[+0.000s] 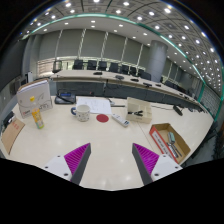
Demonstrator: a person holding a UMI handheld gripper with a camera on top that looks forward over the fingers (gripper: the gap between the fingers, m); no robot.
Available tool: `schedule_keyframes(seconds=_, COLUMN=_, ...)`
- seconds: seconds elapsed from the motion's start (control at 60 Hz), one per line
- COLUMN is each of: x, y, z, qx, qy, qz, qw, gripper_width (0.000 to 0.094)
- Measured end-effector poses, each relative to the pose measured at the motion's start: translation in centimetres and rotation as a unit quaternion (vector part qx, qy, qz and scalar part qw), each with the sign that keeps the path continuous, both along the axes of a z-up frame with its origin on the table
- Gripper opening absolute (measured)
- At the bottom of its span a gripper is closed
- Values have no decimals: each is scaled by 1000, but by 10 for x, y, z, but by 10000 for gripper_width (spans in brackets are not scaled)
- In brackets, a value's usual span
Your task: Pour water
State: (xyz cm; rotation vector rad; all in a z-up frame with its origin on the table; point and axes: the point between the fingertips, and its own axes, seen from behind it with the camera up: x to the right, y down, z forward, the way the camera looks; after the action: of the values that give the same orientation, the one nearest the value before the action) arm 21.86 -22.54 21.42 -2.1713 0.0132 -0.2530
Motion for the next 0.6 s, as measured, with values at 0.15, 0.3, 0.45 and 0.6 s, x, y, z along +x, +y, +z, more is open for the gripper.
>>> schedule_keyframes(seconds=0.15, x=-97, y=46, z=-43, qx=-7, qy=11, qz=16, qw=1000, gripper_width=855)
schedule_keyframes(seconds=0.3, x=-201, y=72, z=-78, qx=-13, qy=32, qz=60, qw=998, gripper_width=855)
schedule_keyframes(seconds=0.45, x=-305, y=111, z=-109, qx=-10, qy=77, qz=102, qw=992, gripper_width=858)
schedule_keyframes(seconds=0.6, x=-385, y=168, z=-122, qx=23, qy=92, qz=143, qw=985, gripper_width=861)
